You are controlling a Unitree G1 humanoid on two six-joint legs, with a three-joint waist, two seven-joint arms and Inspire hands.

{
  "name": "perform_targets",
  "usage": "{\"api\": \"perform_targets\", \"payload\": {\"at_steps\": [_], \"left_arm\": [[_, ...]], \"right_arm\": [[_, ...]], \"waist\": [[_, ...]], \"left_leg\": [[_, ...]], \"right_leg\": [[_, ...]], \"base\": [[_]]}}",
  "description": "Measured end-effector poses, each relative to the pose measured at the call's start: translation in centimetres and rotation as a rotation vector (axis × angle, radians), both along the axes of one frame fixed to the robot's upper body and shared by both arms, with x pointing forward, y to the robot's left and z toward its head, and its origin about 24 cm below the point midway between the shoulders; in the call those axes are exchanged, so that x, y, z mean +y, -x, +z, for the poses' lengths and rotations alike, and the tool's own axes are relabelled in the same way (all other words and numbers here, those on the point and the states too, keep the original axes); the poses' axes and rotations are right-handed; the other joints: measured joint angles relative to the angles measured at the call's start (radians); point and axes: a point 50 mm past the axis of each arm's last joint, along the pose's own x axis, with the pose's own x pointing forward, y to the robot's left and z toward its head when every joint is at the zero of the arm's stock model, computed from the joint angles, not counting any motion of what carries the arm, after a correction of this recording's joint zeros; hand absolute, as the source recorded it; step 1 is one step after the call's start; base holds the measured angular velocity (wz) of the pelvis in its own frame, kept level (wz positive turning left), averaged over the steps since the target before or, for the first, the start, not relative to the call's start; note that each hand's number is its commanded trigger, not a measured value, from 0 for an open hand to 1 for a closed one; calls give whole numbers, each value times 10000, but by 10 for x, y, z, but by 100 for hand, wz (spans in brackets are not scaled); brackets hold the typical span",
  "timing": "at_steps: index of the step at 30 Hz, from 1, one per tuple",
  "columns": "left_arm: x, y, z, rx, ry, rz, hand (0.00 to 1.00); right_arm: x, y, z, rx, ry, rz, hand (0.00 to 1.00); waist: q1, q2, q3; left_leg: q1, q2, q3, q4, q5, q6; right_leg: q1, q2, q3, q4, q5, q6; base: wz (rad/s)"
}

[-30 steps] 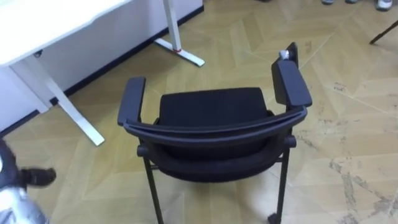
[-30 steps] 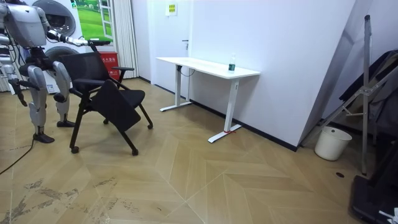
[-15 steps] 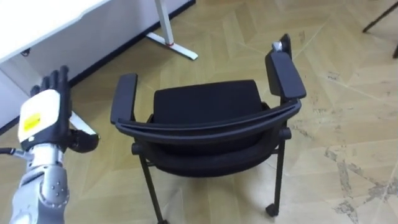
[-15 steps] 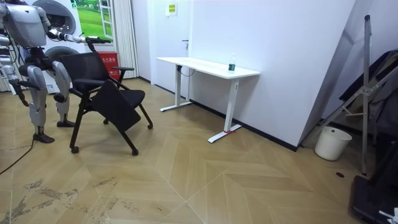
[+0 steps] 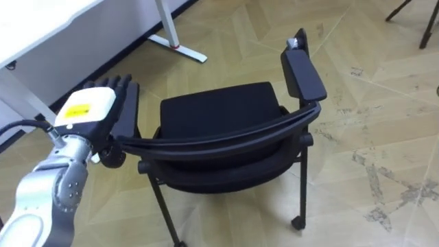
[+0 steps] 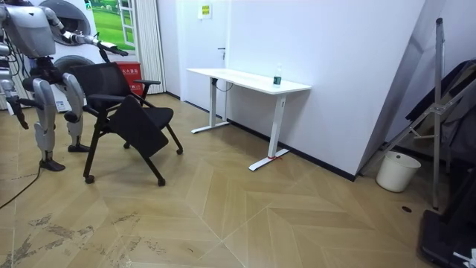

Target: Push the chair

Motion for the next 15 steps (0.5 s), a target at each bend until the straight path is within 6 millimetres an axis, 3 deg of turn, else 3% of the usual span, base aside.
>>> {"api": "perform_targets", "payload": {"at_steps": [9,15], "left_arm": [[-8,3,7,1042,94,-478,0],[-11,-5,35,679,-575,-1083,0]], "right_arm": [[-4,0,1,-88,369,-165,0],[-4,2,1,-163,317,-347,0]], "waist": [[20,-38,-22],[37,-108,-4]], "left_leg": [[27,-11,-81,7,0,0],[20,-11,-92,24,0,0]], "right_leg": [[10,0,-18,-14,-9,13],[13,0,-21,-11,-9,12]], "base": [[1],[0]]}}
